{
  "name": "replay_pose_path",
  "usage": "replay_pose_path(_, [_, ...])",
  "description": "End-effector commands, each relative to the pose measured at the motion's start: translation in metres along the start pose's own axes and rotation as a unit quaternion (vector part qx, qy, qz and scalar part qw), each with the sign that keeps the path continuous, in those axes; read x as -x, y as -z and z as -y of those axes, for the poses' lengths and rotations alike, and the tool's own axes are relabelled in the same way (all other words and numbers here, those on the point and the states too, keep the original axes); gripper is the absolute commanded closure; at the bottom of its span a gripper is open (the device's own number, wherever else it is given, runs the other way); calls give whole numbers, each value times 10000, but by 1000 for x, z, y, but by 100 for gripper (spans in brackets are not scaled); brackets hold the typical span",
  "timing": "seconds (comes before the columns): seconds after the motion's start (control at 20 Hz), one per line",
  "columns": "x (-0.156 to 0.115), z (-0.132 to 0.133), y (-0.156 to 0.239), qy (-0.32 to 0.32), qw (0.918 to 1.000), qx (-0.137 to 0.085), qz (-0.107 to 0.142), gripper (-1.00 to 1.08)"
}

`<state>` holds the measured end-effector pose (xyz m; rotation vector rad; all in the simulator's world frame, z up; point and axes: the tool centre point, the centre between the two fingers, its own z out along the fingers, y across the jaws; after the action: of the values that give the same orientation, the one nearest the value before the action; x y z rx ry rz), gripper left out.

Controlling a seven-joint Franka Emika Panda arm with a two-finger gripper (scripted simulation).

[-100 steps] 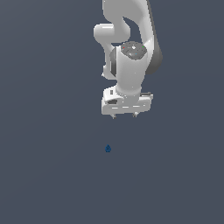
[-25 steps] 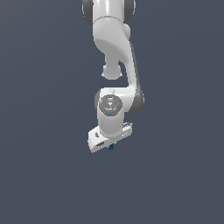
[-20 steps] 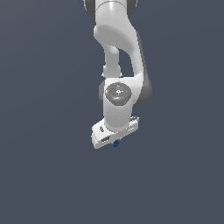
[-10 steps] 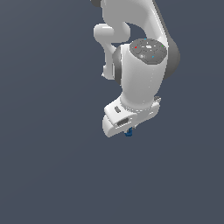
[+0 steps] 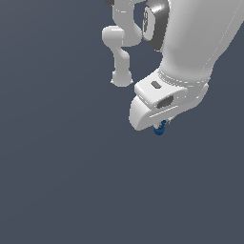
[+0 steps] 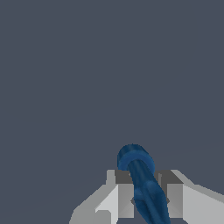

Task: Pick up the object and move it to a goal position.

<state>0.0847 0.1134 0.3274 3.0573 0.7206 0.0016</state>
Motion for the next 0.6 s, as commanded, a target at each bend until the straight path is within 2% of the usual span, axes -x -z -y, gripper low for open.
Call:
replay_pose_path(0.0, [-5, 9, 21, -2, 10000, -2, 6, 108])
replay_pose_path(0.55, [-22, 33, 83, -8, 10000, -5, 4, 108])
